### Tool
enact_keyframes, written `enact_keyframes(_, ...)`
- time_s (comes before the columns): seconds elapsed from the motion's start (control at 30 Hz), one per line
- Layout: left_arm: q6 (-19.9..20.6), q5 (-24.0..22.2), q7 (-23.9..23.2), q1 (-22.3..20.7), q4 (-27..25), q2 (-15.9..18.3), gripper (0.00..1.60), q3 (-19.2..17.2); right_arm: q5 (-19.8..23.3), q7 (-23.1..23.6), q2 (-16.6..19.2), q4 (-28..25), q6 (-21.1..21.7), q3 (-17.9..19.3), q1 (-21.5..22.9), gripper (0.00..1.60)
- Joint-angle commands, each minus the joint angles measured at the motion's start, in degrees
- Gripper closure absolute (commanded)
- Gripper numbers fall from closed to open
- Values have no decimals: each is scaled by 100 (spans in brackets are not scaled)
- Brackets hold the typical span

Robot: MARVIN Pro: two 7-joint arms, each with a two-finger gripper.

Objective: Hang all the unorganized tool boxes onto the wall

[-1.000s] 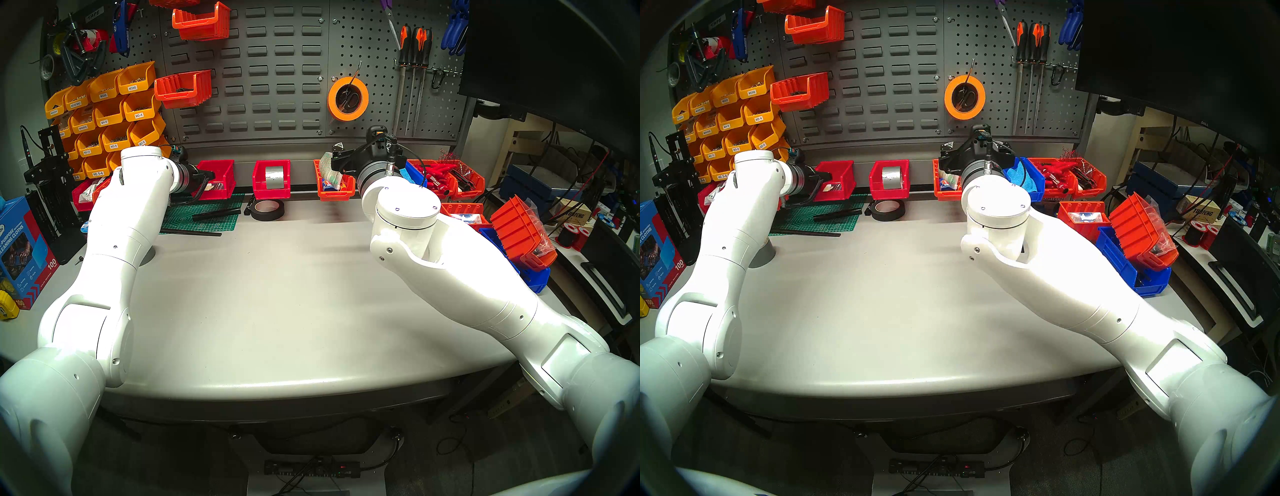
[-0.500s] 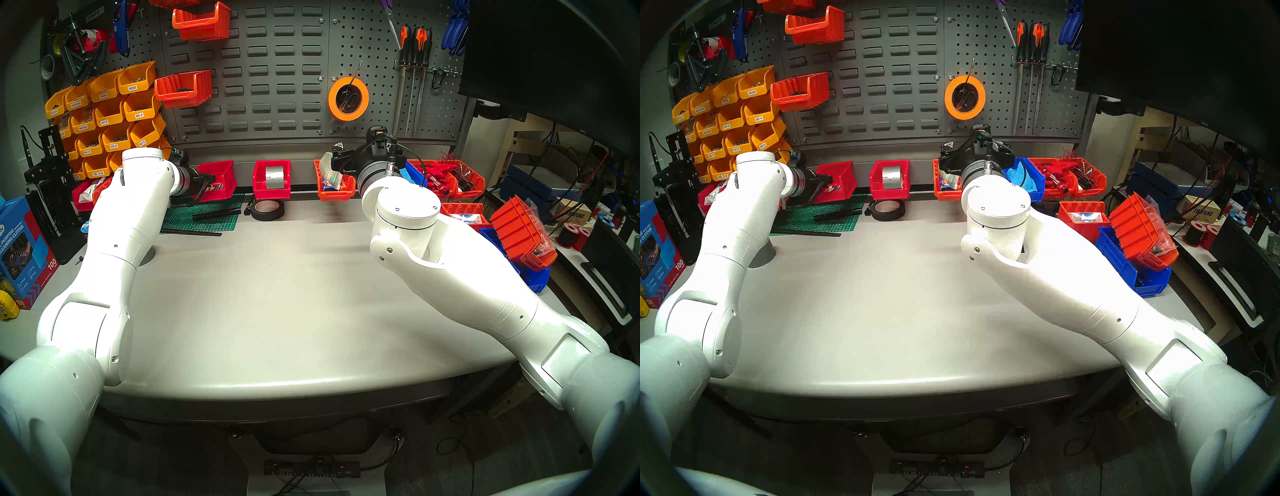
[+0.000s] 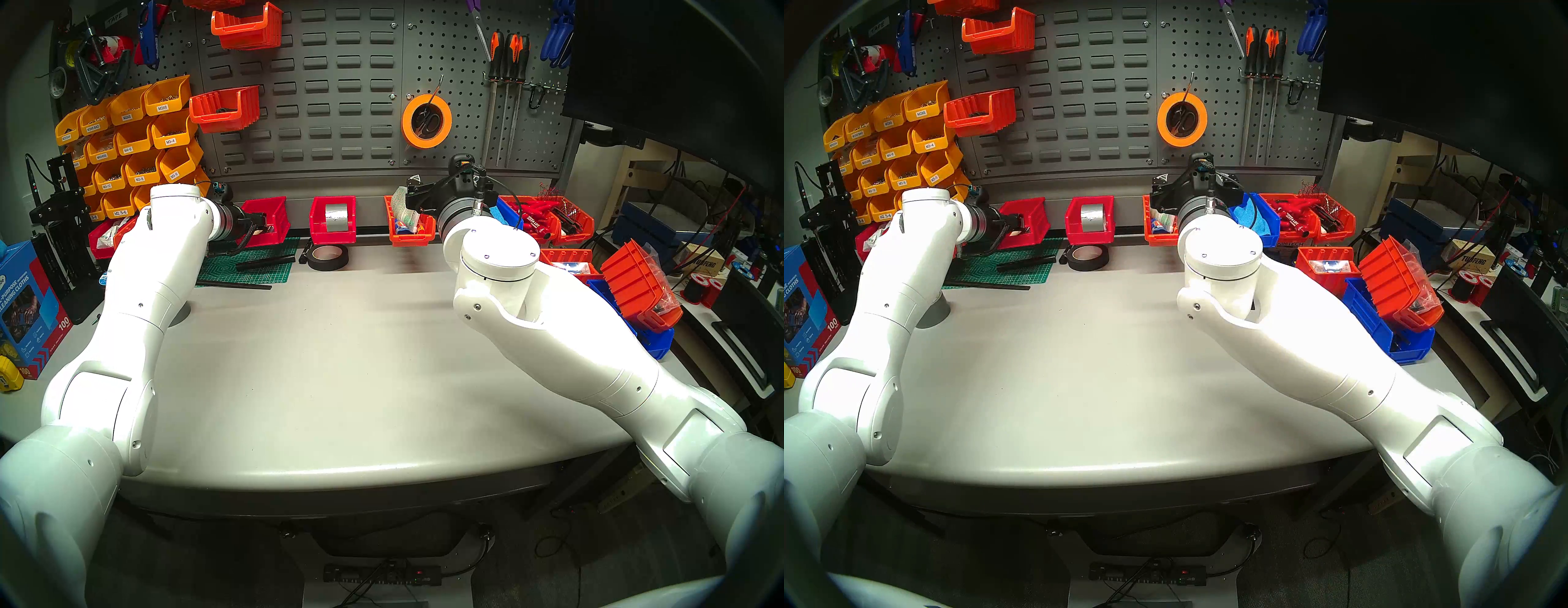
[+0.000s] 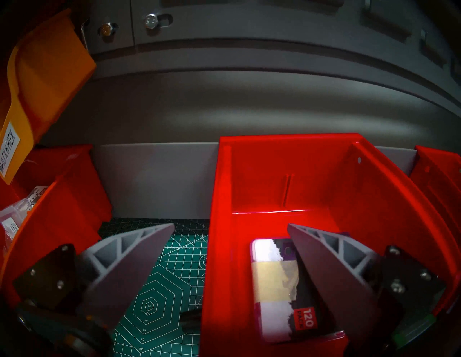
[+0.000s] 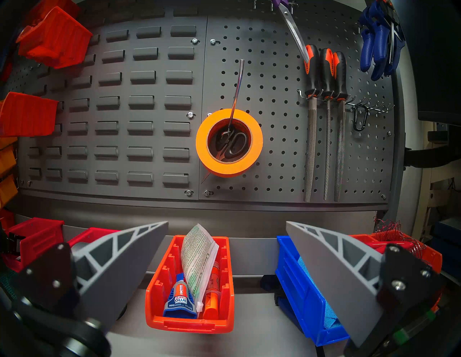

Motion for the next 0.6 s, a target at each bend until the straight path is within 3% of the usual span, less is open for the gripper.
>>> enact_keyframes(0.0, -8, -70, -56, 164, -409, 39, 0, -77, -34, 3, -15, -43, 9, 25, 85, 0)
enact_keyframes(0.57, 60, -107, 73, 471, -1002, 231, 0, -370, -33, 3, -15, -43, 7, 26, 84, 0)
